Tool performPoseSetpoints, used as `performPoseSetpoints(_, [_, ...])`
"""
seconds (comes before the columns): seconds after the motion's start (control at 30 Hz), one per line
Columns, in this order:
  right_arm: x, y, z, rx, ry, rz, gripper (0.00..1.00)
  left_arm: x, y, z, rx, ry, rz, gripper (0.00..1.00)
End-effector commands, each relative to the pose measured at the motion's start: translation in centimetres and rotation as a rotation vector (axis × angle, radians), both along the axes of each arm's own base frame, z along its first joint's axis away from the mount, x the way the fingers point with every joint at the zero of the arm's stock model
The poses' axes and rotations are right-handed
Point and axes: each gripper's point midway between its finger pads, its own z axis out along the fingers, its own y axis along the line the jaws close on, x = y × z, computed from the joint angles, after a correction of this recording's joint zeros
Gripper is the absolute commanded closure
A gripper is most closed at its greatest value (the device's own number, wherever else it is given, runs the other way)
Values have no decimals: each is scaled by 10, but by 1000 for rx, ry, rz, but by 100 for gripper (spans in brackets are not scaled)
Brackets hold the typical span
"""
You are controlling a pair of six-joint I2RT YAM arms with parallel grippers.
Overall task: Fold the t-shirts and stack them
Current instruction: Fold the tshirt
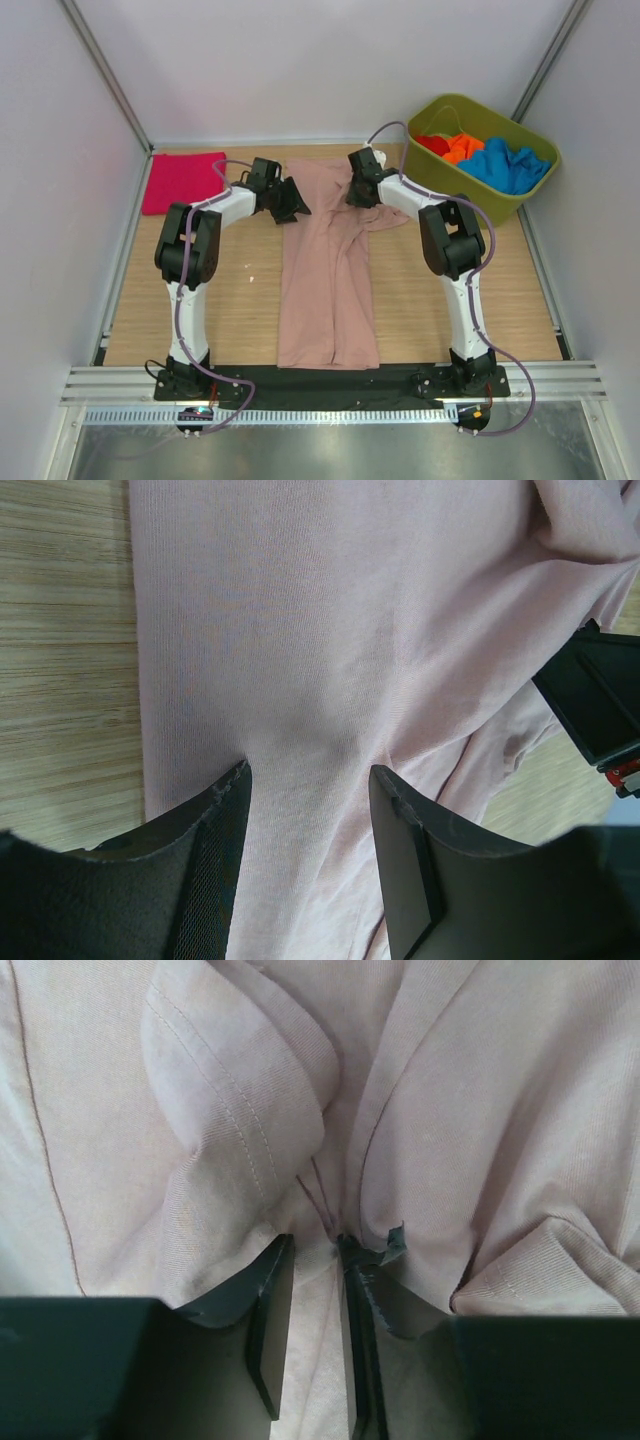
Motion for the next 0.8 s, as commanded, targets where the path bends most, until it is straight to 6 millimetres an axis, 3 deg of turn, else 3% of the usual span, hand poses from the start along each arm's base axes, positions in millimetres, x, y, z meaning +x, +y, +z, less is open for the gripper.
performPoseSetpoints(0.0, [9,0,6,-19,-27,-7,71,4,4,-4,10,2,14,47])
performPoseSetpoints(0.2, [8,3,20,-11,-46,10,98,4,4,-7,14,7,18,47])
performPoseSetpoints(0.33, [6,-2,47,-20,-78,9,99,7,11,-13,25,17,42,47])
performPoseSetpoints(0.37, [6,-3,62,-13,-101,8,99,8,12,-13,21,19,45,47])
performPoseSetpoints(0.47, [0,-8,77,-30,-109,7,99,8,16,-15,24,25,52,47])
performPoseSetpoints(0.6, [-14,-10,77,-21,-74,20,99,9,19,-17,31,24,56,47])
performPoseSetpoints(0.77, [-34,-25,63,-64,-12,-13,99,9,20,-18,33,26,55,47])
